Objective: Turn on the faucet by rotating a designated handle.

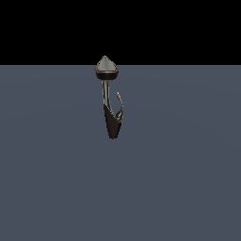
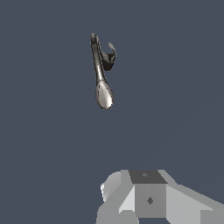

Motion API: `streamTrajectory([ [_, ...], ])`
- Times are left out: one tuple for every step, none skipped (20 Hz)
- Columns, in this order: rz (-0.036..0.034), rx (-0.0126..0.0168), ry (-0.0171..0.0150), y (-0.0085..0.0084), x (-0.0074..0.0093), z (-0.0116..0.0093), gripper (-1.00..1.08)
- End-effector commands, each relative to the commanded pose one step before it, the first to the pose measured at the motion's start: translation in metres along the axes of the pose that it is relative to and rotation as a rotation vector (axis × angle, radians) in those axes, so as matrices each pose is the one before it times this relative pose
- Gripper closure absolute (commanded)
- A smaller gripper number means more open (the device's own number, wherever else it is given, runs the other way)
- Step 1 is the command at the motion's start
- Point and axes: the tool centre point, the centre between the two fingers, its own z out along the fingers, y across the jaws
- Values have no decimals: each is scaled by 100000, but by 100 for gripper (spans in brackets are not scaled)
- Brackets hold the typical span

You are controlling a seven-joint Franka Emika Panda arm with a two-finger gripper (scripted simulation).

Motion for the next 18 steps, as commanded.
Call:
streamTrajectory([
  [0,0,0,1,0,0,108],
  [59,21,-29,-9,16,10,108],
  [176,66,-87,-27,47,31,108],
  [299,113,-147,-42,79,53,108],
  [423,159,-208,-57,112,74,108],
  [538,203,-265,-76,143,95,108],
  [659,248,-324,-91,175,116,108],
  [774,292,-381,-109,206,136,108],
  [896,337,-441,-124,238,157,108],
  [1012,381,-497,-141,269,178,108],
  [1129,425,-555,-157,301,198,108],
  [1246,469,-612,-173,332,219,108],
  [1362,512,-669,-188,363,239,108],
  [1478,556,-725,-204,394,259,108],
  [1594,599,-782,-220,425,279,108],
  [1709,642,-838,-236,456,299,108],
  [1824,685,-894,-251,487,319,108],
  [1941,728,-951,-266,519,339,108],
])
